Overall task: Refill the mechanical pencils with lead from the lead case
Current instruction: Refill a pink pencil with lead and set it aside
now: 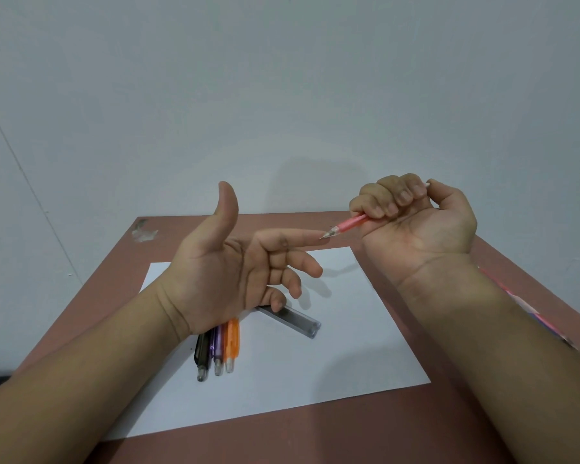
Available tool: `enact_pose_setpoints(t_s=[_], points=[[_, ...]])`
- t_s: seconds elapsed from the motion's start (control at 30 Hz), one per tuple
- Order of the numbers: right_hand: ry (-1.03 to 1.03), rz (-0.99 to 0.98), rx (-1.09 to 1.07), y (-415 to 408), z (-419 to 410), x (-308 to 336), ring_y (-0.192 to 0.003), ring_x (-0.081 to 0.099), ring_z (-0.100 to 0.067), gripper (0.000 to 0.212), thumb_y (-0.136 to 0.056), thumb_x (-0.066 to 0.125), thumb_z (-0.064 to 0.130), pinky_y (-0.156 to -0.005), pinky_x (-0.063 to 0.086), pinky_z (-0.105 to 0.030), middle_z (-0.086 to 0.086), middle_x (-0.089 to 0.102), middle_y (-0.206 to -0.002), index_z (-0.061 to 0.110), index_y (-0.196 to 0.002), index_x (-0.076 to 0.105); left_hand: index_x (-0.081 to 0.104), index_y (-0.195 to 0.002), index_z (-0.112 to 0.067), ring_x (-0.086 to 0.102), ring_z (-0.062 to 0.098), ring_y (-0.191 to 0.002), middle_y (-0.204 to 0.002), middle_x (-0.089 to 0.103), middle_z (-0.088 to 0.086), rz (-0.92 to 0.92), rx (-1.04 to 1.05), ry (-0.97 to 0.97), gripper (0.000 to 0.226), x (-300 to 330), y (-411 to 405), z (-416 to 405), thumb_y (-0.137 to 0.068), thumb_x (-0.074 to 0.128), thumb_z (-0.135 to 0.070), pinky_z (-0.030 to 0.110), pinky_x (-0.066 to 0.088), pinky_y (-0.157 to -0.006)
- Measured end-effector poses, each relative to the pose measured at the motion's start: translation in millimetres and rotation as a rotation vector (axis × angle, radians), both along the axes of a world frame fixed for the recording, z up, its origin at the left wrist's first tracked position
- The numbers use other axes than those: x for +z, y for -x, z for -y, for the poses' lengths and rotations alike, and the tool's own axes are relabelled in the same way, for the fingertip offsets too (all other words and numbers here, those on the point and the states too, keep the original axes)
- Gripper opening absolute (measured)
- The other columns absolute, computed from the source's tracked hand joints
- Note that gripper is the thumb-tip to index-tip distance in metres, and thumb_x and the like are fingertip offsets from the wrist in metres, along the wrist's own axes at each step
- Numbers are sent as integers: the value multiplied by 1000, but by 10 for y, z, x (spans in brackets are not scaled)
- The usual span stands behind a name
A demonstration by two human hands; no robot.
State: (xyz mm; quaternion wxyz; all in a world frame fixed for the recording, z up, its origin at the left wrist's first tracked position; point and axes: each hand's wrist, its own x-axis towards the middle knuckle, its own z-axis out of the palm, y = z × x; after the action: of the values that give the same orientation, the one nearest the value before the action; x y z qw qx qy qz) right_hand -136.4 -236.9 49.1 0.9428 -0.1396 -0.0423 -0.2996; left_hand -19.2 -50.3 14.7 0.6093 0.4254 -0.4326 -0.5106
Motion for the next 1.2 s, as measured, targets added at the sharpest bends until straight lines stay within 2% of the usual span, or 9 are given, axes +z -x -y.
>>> enact_pose_setpoints(t_s=[0.5,0.8,1.2], points=[[-1,10,10,14,5,6,-50,26,-17,38,-95,36,34,-49,29,-27,1,30,-62,15,-62,38,54,-142,-6,51,29,-89,-117,59,19,14,-20,4,113,1,-4,-1,-73,25,-91,42,32,-71],[23,2,0,23,8,21,-50,23,-17,38,-95,28,29,-49,27,-28,1,28,-61,16,-61,35,54,-141,-5,52,29,-90,-118,59,19,14,-15,9,113,-1,-13,-3,-74,25,-91,41,34,-72],[-12,15,29,9,10,-9,-51,26,-17,40,-95,35,35,-51,27,-27,2,30,-61,15,-61,38,53,-142,-5,52,30,-90,-119,59,20,-14,-16,9,111,2,-3,-11,-74,29,-90,41,33,-71]])
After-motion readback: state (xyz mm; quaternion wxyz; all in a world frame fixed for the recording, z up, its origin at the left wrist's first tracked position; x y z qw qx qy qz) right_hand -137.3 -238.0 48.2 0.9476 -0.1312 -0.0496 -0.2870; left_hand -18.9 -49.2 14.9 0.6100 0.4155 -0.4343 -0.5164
